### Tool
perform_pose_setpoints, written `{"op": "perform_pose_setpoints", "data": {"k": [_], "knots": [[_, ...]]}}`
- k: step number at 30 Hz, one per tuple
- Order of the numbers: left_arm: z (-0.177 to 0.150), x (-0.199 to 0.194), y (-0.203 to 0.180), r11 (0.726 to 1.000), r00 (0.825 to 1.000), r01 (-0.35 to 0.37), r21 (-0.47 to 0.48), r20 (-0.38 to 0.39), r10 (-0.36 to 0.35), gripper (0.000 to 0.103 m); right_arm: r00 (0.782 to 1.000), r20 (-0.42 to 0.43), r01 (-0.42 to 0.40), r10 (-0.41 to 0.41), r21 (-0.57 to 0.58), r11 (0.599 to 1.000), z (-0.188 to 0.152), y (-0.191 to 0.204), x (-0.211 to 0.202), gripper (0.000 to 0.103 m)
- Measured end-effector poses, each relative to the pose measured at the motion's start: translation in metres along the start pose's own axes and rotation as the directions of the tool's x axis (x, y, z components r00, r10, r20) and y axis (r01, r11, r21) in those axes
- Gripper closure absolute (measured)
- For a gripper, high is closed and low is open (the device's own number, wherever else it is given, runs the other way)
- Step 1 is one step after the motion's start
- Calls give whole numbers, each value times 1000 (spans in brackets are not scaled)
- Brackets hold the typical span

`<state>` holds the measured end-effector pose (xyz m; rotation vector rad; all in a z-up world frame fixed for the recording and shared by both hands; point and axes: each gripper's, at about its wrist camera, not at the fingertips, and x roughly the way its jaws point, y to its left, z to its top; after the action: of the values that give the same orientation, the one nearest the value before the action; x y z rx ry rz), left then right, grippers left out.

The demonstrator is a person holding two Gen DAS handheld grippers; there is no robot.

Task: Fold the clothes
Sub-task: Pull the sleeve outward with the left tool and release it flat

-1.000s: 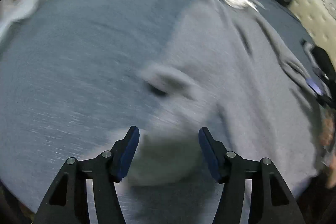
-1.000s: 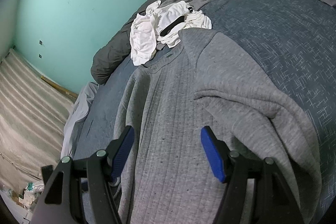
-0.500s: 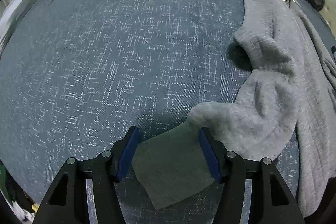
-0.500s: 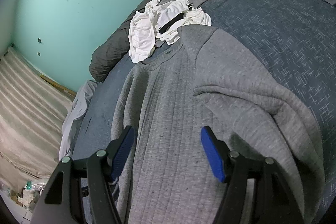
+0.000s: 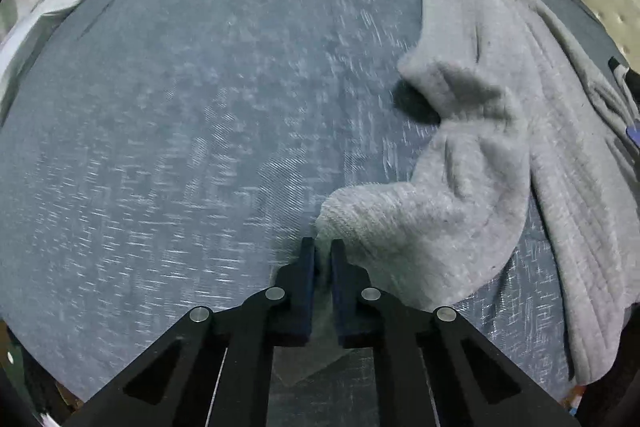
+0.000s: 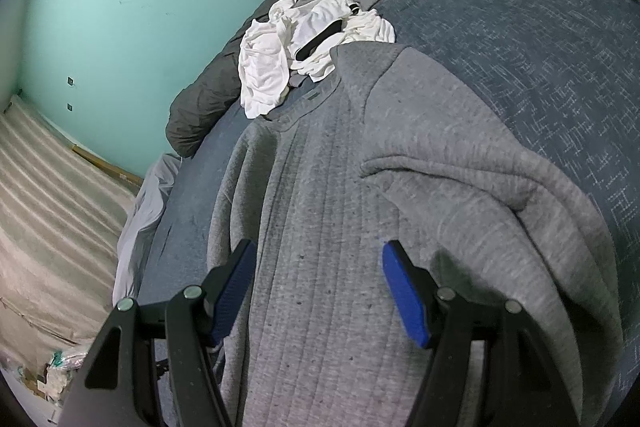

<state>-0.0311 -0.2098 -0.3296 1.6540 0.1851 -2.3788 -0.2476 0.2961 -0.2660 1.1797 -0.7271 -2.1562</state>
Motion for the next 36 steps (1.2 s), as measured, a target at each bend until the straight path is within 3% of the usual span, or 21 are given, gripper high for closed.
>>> {"op": "perform_pose_setpoints", "data": {"k": [8,10,18,26,32,36], "knots": [[16,-58,63,983,983,-156,-100,78,164,96,1000,6,10,-10,-11,1000,0,2,-2,36],[21,-81,95,975,976,-186,-124,86,198,96,1000,7,17,-16,-17,1000,0,2,-2,36],[52,-81,155,946,957,-243,-213,105,269,96,999,15,52,-51,-44,998,0,6,-2,36],[79,-80,220,898,925,-309,-313,123,361,96,996,14,93,-93,-75,993,-3,8,3,36],[102,-57,251,885,927,-304,-354,103,360,96,993,12,118,-117,-116,986,-5,17,8,36],[101,-38,261,878,950,-263,-399,51,308,93,992,-1,121,-122,-130,984,-6,21,10,36]]}}
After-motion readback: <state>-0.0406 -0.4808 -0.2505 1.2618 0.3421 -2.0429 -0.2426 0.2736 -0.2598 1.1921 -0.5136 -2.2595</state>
